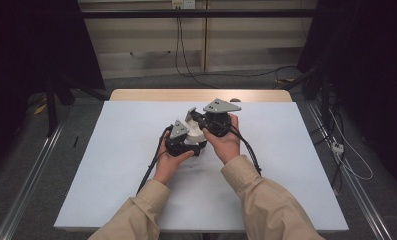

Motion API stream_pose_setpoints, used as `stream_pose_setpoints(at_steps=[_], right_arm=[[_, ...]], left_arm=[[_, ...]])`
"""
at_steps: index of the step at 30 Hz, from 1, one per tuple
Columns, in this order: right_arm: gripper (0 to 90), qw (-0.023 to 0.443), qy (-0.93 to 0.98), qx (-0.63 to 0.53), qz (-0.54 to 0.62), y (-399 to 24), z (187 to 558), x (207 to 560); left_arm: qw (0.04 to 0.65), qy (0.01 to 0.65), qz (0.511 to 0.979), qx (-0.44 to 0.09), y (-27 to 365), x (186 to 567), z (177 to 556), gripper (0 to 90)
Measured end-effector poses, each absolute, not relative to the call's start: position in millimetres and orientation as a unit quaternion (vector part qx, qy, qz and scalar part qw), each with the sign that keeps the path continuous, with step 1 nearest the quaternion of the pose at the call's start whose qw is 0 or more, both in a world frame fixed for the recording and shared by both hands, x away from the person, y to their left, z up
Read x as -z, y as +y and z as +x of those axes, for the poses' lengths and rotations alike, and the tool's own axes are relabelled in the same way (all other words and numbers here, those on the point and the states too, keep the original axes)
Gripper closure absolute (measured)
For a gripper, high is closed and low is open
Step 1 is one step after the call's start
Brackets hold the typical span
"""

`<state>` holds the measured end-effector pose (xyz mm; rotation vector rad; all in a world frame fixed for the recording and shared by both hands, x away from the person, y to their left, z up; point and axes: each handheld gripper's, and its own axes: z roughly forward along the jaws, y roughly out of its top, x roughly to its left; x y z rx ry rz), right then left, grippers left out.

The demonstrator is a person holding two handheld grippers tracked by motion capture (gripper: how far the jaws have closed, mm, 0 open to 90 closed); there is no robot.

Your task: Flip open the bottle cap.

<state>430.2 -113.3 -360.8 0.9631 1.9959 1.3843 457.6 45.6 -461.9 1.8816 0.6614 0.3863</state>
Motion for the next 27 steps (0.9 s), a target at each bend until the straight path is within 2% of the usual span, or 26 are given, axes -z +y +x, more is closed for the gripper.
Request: stream_pose_setpoints(at_steps=[27], right_arm=[[90.0,0.263,0.742,-0.507,0.351,-107,443,364]], left_arm=[[0.522,0.273,0.790,-0.168,46,462,458,18.7]])
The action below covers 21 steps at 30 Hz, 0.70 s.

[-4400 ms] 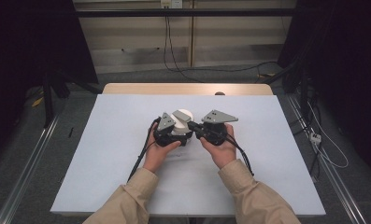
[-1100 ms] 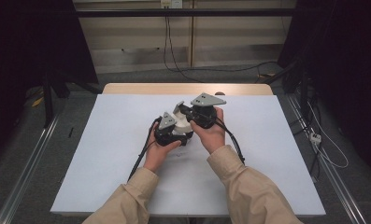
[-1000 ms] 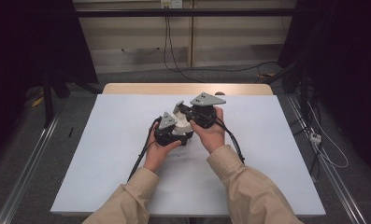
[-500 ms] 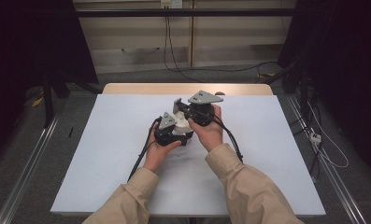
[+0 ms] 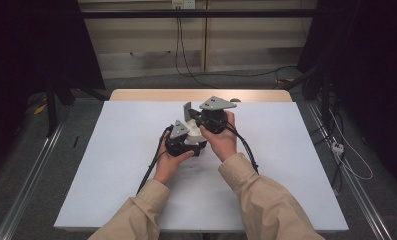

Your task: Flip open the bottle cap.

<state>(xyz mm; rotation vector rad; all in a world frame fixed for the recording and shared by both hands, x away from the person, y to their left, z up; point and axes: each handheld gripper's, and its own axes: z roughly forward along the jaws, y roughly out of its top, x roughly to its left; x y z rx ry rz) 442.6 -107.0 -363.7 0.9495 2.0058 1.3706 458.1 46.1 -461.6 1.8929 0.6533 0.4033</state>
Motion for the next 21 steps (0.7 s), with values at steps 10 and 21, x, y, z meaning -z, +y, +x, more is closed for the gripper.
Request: stream_pose_setpoints(at_steps=[10,21], right_arm=[[90.0,0.263,0.746,-0.502,0.350,-105.0,445.6,365.8],[90.0,0.264,0.745,-0.502,0.352,-103.7,450.1,367.2]], left_arm=[[0.524,0.279,0.788,-0.165,45.0,461.9,457.1,18.7],[0.522,0.273,0.791,-0.168,45.7,461.7,458.1,18.7]])
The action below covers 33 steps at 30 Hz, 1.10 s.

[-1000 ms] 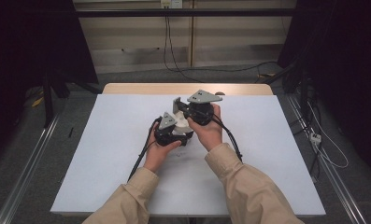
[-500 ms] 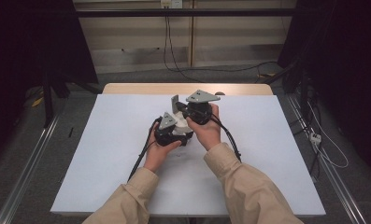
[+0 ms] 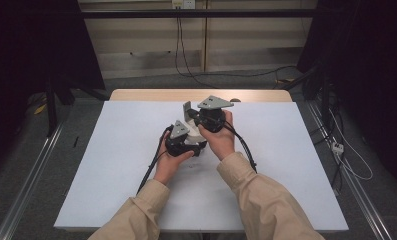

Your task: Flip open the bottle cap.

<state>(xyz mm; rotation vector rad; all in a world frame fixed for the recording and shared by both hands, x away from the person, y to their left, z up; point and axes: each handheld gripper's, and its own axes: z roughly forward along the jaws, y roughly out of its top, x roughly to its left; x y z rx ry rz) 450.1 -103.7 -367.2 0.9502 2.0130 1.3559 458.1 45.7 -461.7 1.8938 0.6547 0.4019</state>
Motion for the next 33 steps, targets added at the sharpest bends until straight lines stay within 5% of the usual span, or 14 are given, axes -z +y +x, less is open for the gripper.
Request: stream_pose_setpoints(at_steps=[33], right_arm=[[90.0,0.268,0.747,-0.500,0.346,-98.1,458.9,369.5]], left_arm=[[0.519,0.273,0.792,-0.170,45.2,461.7,458.2,18.7]])
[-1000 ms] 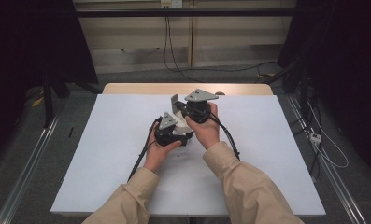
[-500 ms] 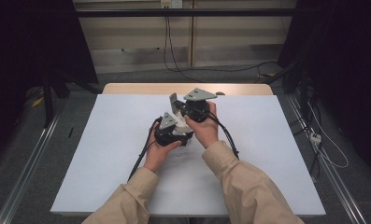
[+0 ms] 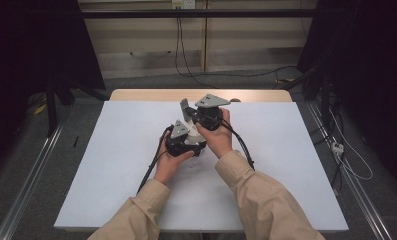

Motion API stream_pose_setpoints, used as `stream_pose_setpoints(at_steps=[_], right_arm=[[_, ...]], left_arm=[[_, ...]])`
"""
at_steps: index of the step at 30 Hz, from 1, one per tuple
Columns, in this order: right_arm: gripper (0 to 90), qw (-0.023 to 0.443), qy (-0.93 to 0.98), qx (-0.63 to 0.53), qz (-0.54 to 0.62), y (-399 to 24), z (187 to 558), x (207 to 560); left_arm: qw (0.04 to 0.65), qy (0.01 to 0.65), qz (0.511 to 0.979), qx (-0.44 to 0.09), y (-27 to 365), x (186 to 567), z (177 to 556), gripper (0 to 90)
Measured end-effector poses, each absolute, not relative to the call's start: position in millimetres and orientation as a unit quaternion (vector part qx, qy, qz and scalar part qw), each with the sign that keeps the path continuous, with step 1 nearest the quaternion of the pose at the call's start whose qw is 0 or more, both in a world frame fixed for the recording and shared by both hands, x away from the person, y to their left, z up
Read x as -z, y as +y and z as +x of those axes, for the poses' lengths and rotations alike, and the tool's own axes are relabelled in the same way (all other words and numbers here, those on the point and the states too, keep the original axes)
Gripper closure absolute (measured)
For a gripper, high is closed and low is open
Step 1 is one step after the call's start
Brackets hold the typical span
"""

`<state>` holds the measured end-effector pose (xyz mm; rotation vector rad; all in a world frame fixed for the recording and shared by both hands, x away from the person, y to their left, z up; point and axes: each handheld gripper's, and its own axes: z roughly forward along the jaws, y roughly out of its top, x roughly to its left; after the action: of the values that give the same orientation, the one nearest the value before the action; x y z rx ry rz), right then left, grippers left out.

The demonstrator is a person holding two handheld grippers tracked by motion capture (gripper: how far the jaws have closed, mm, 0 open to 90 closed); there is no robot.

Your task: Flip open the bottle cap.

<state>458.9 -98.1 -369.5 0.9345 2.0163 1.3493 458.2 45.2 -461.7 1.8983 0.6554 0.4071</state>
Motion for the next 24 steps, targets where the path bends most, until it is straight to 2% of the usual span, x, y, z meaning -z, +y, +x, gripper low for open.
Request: stream_pose_setpoints(at_steps=[24], right_arm=[[90.0,0.264,0.748,-0.500,0.346,-96.4,464.4,373.7]], left_arm=[[0.516,0.271,0.794,-0.172,45.4,461.5,458.4,18.8]])
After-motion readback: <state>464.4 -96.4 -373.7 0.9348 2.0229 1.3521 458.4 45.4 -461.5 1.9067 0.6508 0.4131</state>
